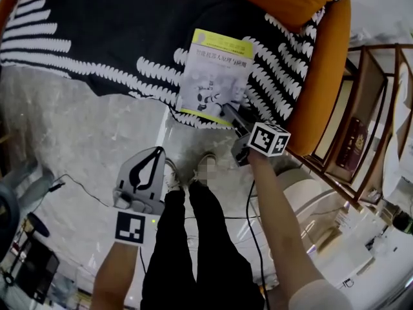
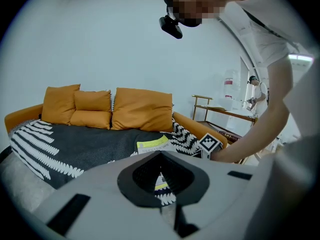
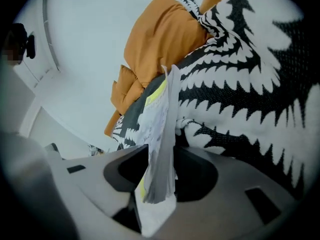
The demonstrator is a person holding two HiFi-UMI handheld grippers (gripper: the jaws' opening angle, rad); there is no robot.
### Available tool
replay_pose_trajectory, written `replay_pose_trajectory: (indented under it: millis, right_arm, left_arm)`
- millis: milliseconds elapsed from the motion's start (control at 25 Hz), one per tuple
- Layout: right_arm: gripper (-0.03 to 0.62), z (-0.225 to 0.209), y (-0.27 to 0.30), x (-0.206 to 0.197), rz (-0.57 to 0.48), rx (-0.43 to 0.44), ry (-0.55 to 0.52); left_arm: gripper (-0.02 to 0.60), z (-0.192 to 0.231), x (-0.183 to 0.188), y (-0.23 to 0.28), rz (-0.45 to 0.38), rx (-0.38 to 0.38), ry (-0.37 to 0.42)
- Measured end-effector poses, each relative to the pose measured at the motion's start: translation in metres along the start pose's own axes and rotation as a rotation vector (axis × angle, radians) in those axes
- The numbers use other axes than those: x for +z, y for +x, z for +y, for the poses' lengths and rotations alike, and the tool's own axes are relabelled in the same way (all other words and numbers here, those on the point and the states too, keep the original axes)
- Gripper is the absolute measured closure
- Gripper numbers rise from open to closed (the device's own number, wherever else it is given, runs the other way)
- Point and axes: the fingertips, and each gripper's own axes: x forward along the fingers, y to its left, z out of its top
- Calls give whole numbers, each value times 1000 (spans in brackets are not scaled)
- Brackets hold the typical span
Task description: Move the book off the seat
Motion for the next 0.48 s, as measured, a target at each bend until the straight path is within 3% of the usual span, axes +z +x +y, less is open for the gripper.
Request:
replay_pose_trajectory:
  millis: [120, 240, 480]
  right_arm:
    - [420, 4, 6, -5, 15, 35, 3]
    - [375, -7, 22, -12, 58, 40, 24]
    - [435, 24, 8, 6, -12, 168, 34]
  left_arm:
    - [565, -3, -4, 0, 18, -6, 18]
    - [565, 0, -6, 2, 19, 5, 11]
    - [565, 0, -15, -3, 32, 19, 8]
